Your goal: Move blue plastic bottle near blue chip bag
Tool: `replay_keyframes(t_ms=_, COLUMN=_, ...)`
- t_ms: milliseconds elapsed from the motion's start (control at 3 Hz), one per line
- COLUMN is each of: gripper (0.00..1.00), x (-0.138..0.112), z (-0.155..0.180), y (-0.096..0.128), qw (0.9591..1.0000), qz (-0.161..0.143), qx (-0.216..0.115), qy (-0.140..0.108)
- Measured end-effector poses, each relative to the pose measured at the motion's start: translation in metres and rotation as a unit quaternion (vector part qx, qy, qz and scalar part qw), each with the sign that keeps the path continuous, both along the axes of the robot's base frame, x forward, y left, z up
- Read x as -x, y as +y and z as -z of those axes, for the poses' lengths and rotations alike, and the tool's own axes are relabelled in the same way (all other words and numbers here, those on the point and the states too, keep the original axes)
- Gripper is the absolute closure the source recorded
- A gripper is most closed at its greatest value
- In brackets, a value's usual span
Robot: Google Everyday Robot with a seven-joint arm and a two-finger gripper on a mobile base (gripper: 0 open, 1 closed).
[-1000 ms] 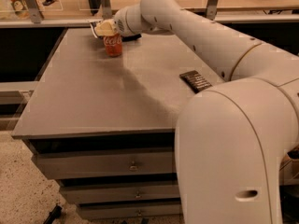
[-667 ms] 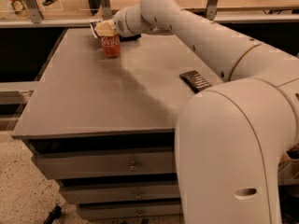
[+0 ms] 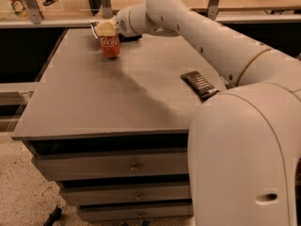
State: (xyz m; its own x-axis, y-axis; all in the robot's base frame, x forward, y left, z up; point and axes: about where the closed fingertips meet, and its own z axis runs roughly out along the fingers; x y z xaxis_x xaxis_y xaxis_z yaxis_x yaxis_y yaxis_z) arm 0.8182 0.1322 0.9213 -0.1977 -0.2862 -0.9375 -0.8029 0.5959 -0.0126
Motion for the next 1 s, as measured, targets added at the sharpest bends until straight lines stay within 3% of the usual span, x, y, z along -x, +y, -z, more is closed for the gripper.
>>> replay_keyframes(t_ms=1000, gripper=1.0, x=0.074, z=-0.031, y=-0.021, qw=0.9983, qz=-0.052, qx=-0.026, qy=-0.004)
